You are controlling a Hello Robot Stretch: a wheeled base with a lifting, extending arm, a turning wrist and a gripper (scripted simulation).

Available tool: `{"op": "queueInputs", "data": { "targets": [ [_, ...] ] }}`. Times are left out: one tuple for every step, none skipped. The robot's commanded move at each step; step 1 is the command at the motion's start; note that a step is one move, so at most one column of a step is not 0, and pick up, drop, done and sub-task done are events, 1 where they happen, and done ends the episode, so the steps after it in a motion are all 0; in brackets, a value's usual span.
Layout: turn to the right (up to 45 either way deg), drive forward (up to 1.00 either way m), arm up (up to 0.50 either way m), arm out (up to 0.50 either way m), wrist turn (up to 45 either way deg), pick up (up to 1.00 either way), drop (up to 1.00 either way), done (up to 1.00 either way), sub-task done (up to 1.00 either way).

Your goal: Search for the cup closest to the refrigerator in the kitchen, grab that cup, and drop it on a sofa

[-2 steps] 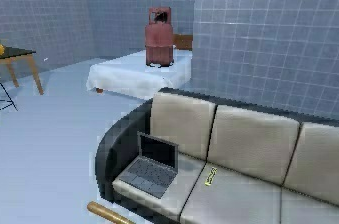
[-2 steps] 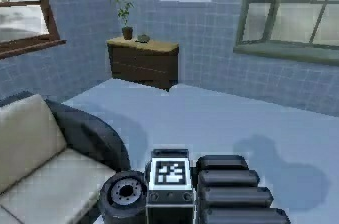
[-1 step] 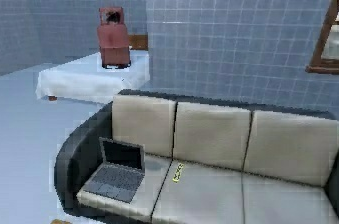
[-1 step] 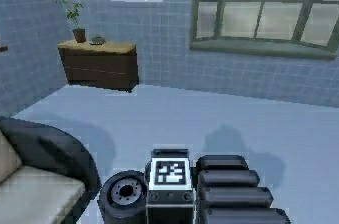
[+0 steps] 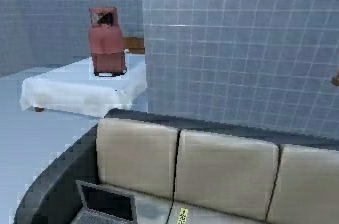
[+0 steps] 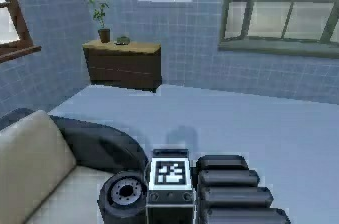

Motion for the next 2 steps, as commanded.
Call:
{"op": "queueInputs", "data": {
  "targets": [
    [-45.0, 0.0, 0.0, 0.0, 0.0, 0.0, 0.0, 0.0, 0.0],
    [-6.0, 0.0, 0.0, 0.0, 0.0, 0.0, 0.0, 0.0, 0.0]
  ]
}}
